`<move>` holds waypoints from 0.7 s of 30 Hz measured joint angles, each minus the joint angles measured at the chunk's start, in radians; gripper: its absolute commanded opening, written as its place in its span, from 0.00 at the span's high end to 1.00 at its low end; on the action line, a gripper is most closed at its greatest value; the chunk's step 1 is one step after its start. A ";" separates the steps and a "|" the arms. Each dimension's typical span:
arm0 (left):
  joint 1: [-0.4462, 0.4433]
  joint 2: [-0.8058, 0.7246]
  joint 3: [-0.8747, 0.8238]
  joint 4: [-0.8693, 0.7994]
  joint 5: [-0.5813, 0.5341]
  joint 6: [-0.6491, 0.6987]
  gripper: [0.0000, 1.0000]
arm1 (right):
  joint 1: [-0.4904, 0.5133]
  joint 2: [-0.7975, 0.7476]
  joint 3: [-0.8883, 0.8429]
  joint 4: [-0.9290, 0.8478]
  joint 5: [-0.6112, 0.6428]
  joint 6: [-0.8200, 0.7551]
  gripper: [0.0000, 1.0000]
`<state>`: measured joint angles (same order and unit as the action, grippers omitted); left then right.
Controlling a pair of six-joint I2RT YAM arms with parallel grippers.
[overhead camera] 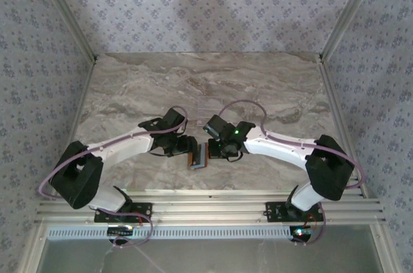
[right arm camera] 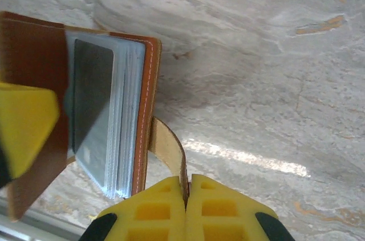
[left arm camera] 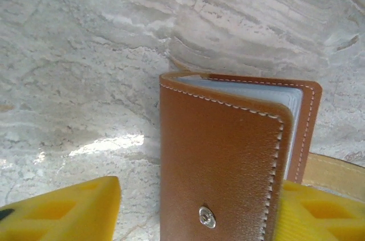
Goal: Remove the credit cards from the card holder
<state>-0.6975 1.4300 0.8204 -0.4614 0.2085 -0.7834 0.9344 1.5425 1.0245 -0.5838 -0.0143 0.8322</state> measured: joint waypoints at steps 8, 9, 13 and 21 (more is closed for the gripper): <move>0.049 -0.043 -0.008 -0.040 -0.032 0.009 0.48 | -0.044 0.000 -0.058 0.021 0.011 0.002 1.00; 0.055 -0.047 -0.011 -0.043 -0.038 0.011 0.48 | -0.051 0.000 -0.064 0.021 0.014 0.002 1.00; 0.076 -0.048 -0.025 -0.052 -0.041 0.023 0.52 | -0.076 0.000 -0.090 0.027 0.027 0.002 1.00; 0.089 -0.014 -0.046 -0.055 -0.041 0.042 0.59 | -0.117 0.000 -0.144 0.039 0.038 -0.002 0.99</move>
<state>-0.6086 1.4162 0.7742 -0.5163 0.1677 -0.7418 0.8173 1.5425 0.8806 -0.5453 0.0238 0.8303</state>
